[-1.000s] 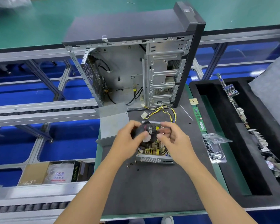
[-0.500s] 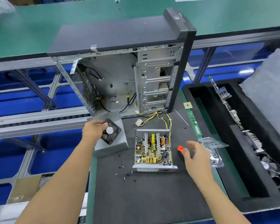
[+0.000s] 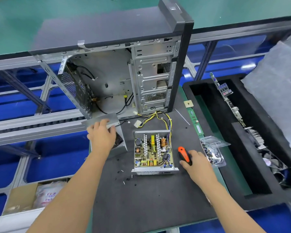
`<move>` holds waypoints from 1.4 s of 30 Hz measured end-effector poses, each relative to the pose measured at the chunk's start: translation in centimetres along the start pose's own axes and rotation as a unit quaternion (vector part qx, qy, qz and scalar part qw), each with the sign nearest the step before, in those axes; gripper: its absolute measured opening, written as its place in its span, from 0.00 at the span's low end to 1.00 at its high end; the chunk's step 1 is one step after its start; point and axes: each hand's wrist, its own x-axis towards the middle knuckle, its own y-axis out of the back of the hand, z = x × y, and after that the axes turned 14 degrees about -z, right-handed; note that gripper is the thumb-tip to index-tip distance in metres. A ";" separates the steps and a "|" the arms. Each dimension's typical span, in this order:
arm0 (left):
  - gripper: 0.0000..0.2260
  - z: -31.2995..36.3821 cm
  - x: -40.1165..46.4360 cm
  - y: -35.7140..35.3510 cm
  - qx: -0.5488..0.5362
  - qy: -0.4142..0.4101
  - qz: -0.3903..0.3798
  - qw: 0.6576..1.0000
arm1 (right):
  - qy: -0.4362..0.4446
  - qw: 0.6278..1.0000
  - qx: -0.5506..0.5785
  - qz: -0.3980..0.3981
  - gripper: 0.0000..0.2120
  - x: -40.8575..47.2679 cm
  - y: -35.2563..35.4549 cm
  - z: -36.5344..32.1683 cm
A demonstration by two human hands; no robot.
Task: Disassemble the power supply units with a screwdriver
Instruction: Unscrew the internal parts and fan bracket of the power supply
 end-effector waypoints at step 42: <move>0.16 6.7 -13.2 -7.1 0.229 -0.291 -0.227 0.901 | 0.098 0.849 0.498 0.146 0.28 -5.4 -1.5 1.3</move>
